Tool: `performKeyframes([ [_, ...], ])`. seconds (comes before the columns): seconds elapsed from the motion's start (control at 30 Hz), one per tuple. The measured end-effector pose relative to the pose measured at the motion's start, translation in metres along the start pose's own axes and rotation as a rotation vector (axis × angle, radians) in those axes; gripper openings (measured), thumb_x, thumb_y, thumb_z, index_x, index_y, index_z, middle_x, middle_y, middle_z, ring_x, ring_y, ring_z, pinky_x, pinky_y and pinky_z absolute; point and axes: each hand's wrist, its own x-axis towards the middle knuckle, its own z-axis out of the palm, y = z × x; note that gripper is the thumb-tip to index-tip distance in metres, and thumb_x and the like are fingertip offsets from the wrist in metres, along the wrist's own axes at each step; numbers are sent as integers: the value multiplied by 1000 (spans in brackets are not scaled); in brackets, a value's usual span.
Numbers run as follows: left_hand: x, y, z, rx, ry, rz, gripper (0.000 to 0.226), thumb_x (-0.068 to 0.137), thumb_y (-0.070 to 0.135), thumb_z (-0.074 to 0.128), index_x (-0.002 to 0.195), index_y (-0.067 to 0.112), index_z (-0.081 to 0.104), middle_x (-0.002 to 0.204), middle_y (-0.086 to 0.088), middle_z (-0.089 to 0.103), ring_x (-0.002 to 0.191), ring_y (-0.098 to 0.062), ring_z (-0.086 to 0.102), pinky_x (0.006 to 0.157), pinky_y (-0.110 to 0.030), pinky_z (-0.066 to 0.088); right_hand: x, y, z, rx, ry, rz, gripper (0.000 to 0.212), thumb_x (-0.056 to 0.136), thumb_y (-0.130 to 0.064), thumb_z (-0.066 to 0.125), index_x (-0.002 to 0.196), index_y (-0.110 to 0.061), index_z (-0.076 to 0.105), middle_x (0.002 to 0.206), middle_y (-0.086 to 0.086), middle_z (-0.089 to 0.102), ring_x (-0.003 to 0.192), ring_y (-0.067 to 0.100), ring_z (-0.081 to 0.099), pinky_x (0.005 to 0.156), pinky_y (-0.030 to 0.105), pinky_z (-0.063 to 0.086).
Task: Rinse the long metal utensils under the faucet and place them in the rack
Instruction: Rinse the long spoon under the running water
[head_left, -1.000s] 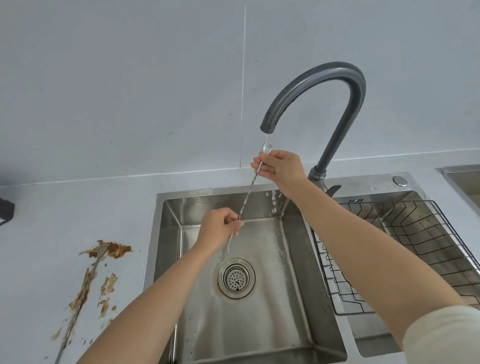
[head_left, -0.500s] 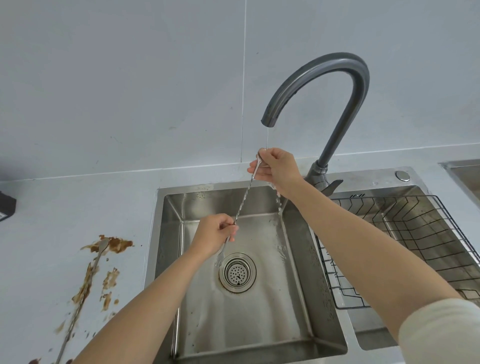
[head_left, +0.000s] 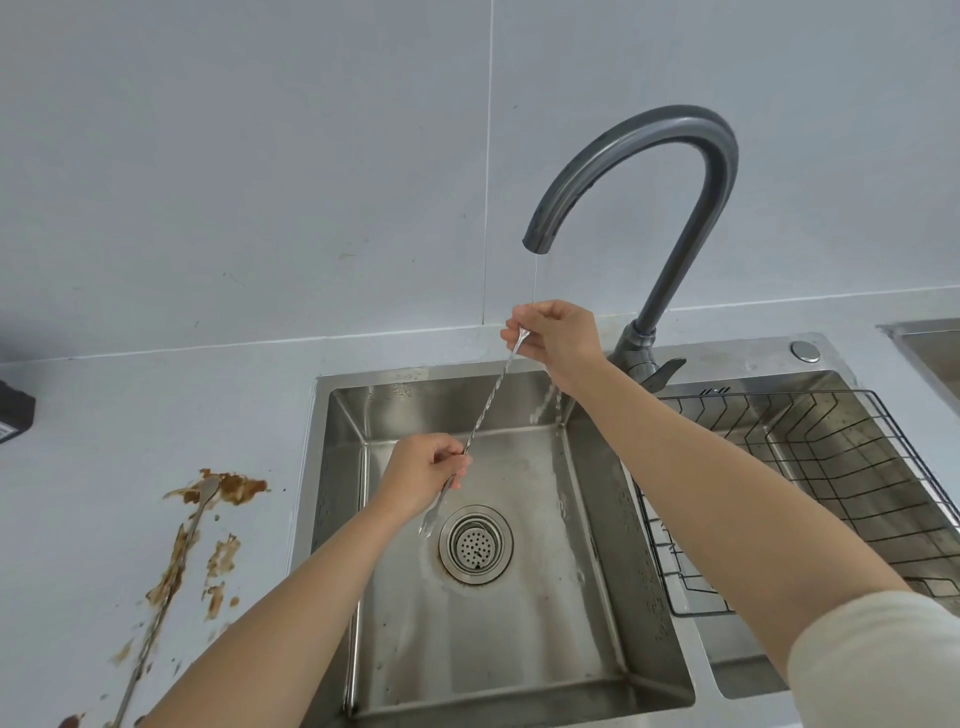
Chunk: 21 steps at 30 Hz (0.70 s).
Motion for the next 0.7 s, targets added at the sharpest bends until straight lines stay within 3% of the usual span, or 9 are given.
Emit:
performKeyframes([
  [0.13, 3, 7, 0, 3, 2, 26, 29, 87, 0, 57, 63, 16, 57, 58, 1, 58, 37, 7, 55, 47, -5, 45, 2, 3, 3, -32, -4, 27, 30, 98, -19, 44, 74, -4, 53, 67, 11, 60, 44, 12, 64, 52, 22, 57],
  [0.23, 6, 7, -1, 15, -8, 28, 28, 88, 0, 57, 63, 15, 55, 58, 0, 58, 36, 8, 54, 45, -4, 44, 1, 3, 4, 6, -88, -1, 13, 93, -3, 51, 80, -5, 55, 77, 11, 62, 56, 12, 67, 62, 21, 59],
  [0.33, 7, 4, -2, 26, 6, 32, 34, 87, 1, 58, 60, 20, 54, 57, 1, 59, 37, 8, 55, 46, -4, 44, 0, 4, 3, -14, -99, -10, 12, 87, 4, 57, 80, -6, 57, 78, 10, 63, 54, 10, 68, 63, 21, 59],
  [0.53, 10, 7, -2, 55, 45, 48, 35, 86, 2, 59, 58, 23, 53, 55, 2, 58, 36, 8, 53, 47, -5, 42, -4, 6, 11, -174, -33, 101, 40, 98, -33, 39, 71, -7, 53, 64, 10, 63, 45, 15, 64, 49, 25, 55],
  [0.67, 9, 7, -1, 89, 48, 41, 36, 86, 4, 60, 56, 23, 52, 55, 2, 58, 36, 8, 54, 56, -21, 46, -3, 6, 6, -116, -155, 76, 14, 92, -1, 52, 79, -8, 53, 74, 9, 62, 52, 11, 67, 61, 25, 58],
  [0.7, 9, 7, -1, 94, 49, 40, 37, 86, 4, 60, 56, 24, 52, 54, 3, 58, 37, 9, 54, 57, -22, 46, -3, 6, 4, -127, -171, 62, 16, 88, 7, 54, 81, -8, 53, 77, 8, 62, 52, 9, 67, 63, 24, 58],
])
